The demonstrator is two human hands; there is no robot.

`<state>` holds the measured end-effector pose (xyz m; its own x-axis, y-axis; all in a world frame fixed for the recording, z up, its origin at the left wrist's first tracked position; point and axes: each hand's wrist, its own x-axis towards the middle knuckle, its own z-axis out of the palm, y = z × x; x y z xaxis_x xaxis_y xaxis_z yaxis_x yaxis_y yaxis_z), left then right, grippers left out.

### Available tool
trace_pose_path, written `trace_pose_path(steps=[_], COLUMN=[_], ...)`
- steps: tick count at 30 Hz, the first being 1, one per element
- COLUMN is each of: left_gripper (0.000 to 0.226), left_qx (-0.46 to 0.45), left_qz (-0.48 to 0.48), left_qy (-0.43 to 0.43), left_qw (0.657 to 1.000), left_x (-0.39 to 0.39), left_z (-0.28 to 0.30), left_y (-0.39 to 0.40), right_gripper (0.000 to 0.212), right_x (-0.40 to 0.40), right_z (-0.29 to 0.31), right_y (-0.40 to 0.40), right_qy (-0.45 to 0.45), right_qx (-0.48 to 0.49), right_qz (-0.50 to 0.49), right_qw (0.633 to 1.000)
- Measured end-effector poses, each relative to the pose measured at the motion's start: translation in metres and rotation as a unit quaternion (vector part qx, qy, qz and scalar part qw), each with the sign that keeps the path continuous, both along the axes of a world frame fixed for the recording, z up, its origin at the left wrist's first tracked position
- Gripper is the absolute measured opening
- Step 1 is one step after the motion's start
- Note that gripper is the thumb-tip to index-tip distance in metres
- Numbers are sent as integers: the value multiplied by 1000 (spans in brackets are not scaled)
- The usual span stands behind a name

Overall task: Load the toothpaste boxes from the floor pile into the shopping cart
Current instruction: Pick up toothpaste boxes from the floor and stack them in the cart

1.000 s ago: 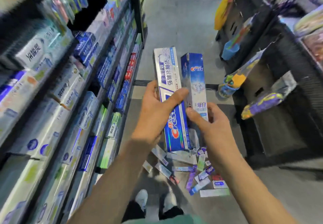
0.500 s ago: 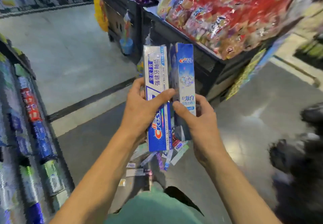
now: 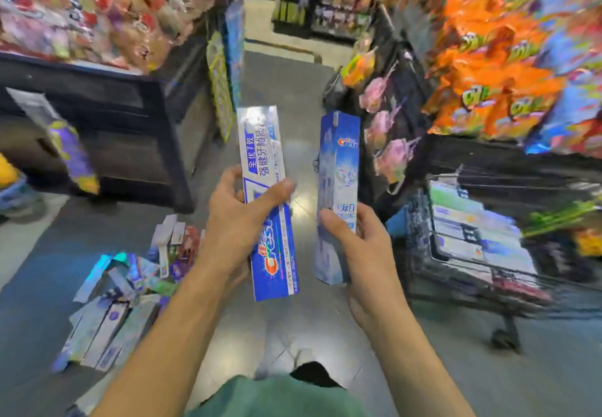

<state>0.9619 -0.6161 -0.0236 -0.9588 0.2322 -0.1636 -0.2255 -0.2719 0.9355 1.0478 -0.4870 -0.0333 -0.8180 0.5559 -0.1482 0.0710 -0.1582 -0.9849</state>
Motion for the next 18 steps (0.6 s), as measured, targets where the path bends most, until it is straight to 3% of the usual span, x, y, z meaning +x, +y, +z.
trace_pose_path(steps=[5, 12, 18], left_gripper=[51, 67, 53], left_qx=[-15, -60, -128], left_qz=[-112, -238, -290], left_qy=[-29, -64, -33], left_qw=[993, 967, 948], left_x=[32, 91, 125], left_z=[-10, -20, -34], left_y=[113, 277, 390], right_gripper=[44, 45, 38], right_x=[51, 136, 199], right_z=[-17, -29, -35], right_y=[87, 236, 333], right_qy=[-10, -32, -29], right_qx=[-47, -43, -46], right_qz=[-74, -178, -259], right_qw=[996, 983, 964])
